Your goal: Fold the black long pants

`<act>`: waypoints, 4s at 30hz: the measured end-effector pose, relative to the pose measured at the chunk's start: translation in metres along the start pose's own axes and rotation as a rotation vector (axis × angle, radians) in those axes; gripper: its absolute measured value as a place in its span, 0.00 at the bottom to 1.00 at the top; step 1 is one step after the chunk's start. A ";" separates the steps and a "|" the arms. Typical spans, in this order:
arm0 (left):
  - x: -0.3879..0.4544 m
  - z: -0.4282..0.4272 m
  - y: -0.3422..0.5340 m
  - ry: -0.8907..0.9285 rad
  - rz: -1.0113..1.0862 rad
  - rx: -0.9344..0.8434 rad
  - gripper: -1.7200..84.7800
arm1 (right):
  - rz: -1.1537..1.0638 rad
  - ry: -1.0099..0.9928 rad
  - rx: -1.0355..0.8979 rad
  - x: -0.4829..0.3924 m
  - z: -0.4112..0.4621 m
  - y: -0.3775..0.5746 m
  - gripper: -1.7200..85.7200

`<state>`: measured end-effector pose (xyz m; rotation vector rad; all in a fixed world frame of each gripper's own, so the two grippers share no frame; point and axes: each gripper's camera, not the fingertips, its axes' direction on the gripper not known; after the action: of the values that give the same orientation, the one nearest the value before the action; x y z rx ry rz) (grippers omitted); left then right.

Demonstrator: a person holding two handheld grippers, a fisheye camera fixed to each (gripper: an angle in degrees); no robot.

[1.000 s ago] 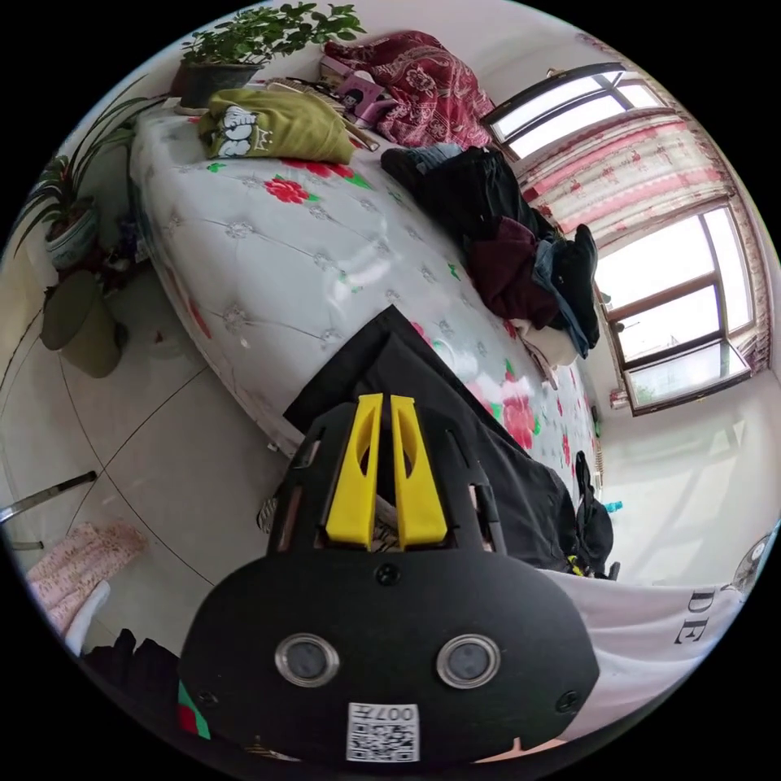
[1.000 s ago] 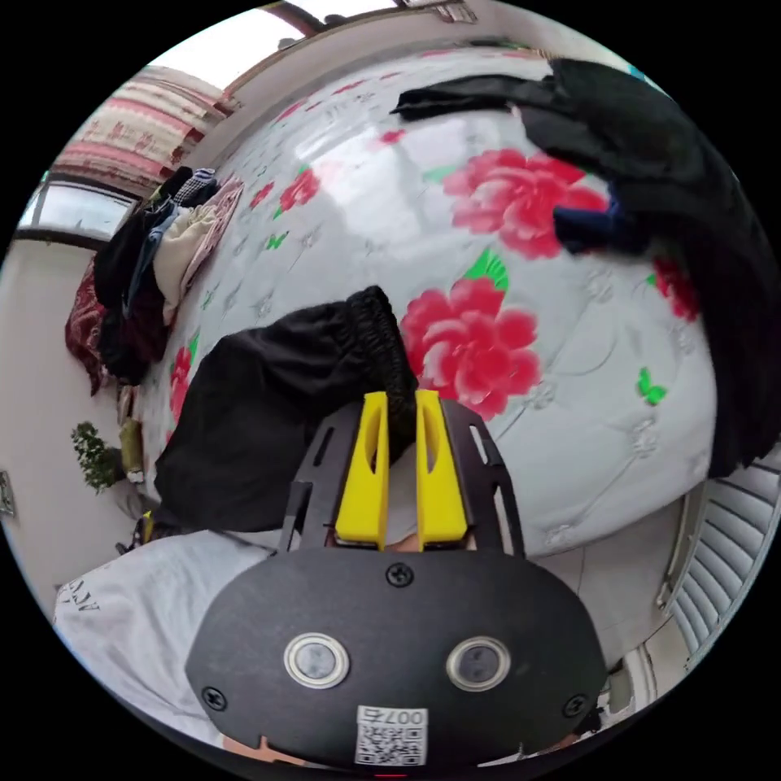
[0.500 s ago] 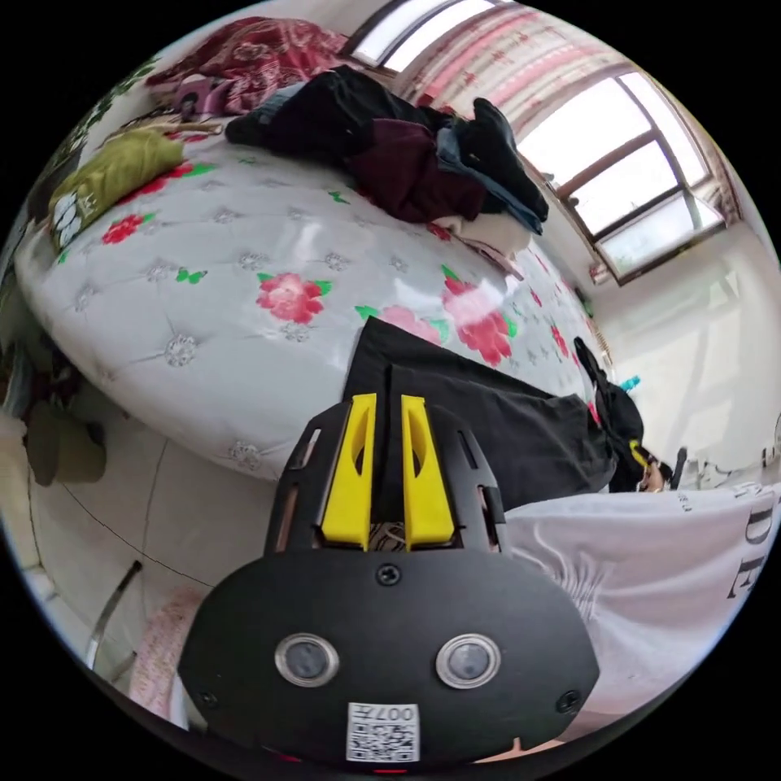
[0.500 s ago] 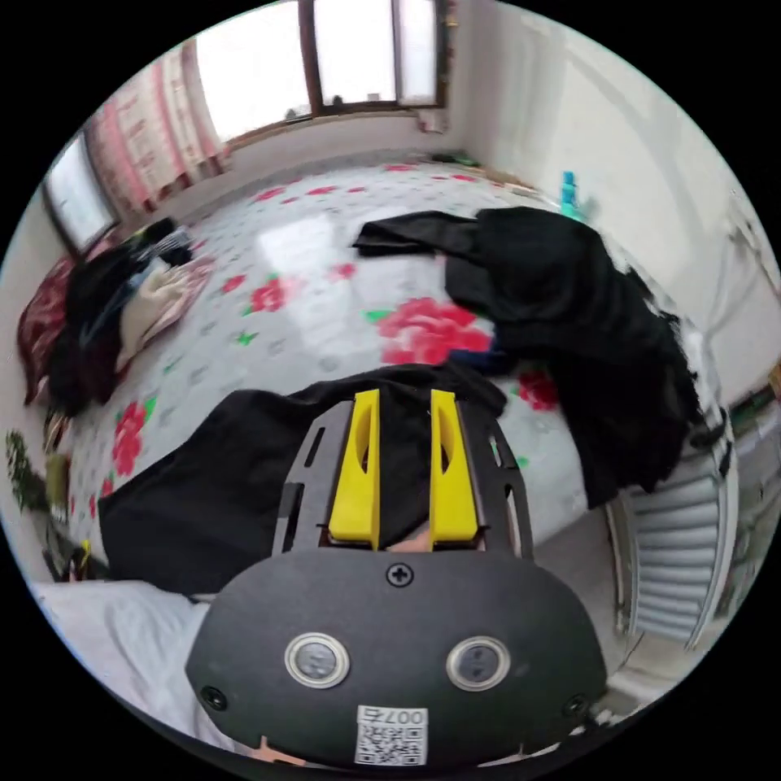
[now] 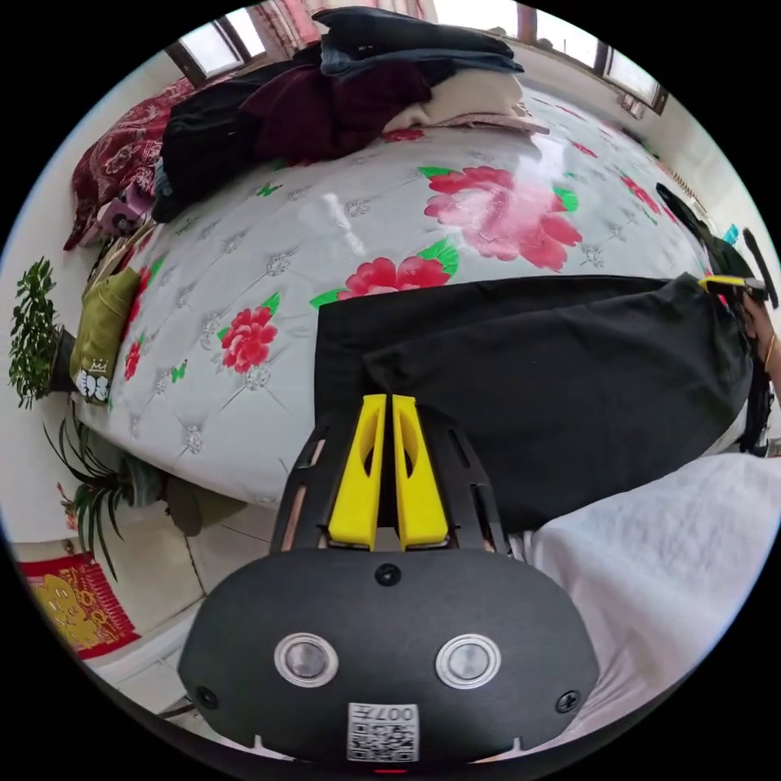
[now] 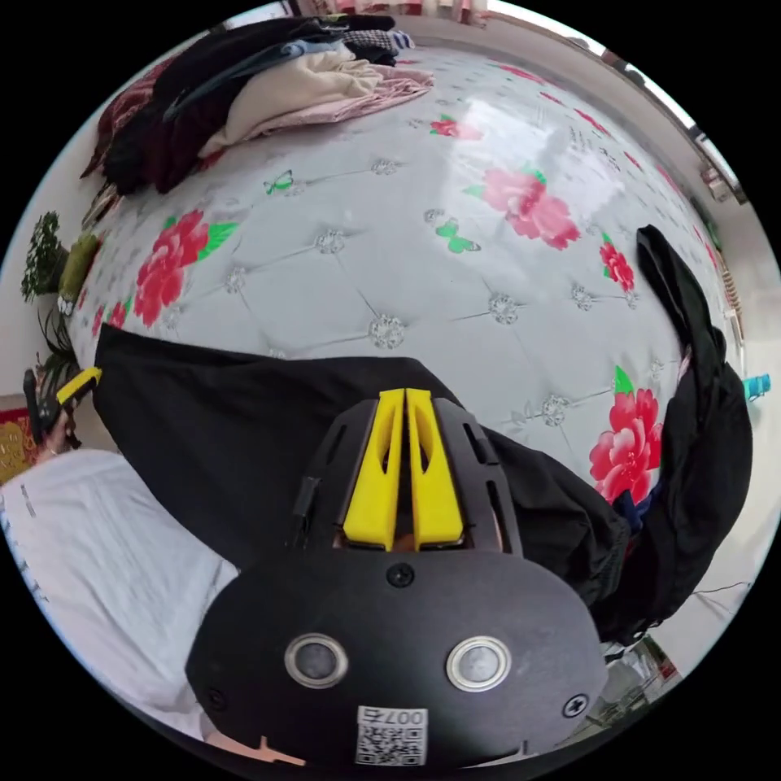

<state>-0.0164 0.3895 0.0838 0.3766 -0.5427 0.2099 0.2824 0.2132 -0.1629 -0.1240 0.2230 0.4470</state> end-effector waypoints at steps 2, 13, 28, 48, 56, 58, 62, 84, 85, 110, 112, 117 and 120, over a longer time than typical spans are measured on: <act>-0.001 -0.005 0.001 0.046 -0.056 0.009 0.01 | -0.025 -0.007 0.043 -0.004 -0.008 0.016 0.03; 0.004 -0.068 -0.003 0.263 -0.124 0.171 0.01 | 0.072 -0.136 0.147 0.024 -0.025 0.005 0.10; 0.003 -0.091 0.006 0.294 -0.190 0.189 0.01 | -0.149 0.021 0.179 -0.017 -0.001 0.017 0.02; 0.012 -0.072 0.000 0.277 -0.146 0.145 0.01 | 0.239 -0.312 0.117 0.074 0.045 -0.098 0.09; 0.004 -0.079 0.016 0.280 -0.184 0.173 0.01 | 0.038 -0.177 -0.211 0.019 0.119 -0.138 0.07; 0.003 -0.075 0.017 0.277 -0.182 0.165 0.01 | -0.035 -0.143 -0.228 0.002 0.120 -0.123 0.06; -0.001 -0.063 0.008 0.285 -0.181 0.135 0.01 | -0.080 -0.076 -0.275 -0.015 0.134 -0.090 0.06; -0.018 -0.048 0.001 0.273 -0.180 0.131 0.01 | 0.051 0.126 -0.208 -0.020 0.164 -0.090 0.05; -0.019 -0.047 0.002 0.274 -0.183 0.133 0.01 | 0.054 0.130 -0.202 -0.018 0.162 -0.090 0.04; -0.072 -0.009 -0.036 0.311 -0.271 0.126 0.01 | 0.182 -0.209 0.225 -0.009 0.083 -0.019 0.02; -0.074 0.001 -0.047 0.282 -0.253 0.110 0.01 | 0.162 -0.230 0.234 -0.021 0.082 -0.009 0.02; -0.081 0.063 -0.059 0.175 -0.308 -0.093 0.02 | 0.120 -0.307 0.224 -0.053 0.088 0.003 0.02; -0.090 0.056 -0.037 0.239 -0.350 0.002 0.04 | 0.076 -0.332 0.231 -0.075 0.081 0.012 0.02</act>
<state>-0.1071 0.3245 0.0684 0.4351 -0.2349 -0.0818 0.2265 0.2068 -0.0670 0.1855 -0.0476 0.5069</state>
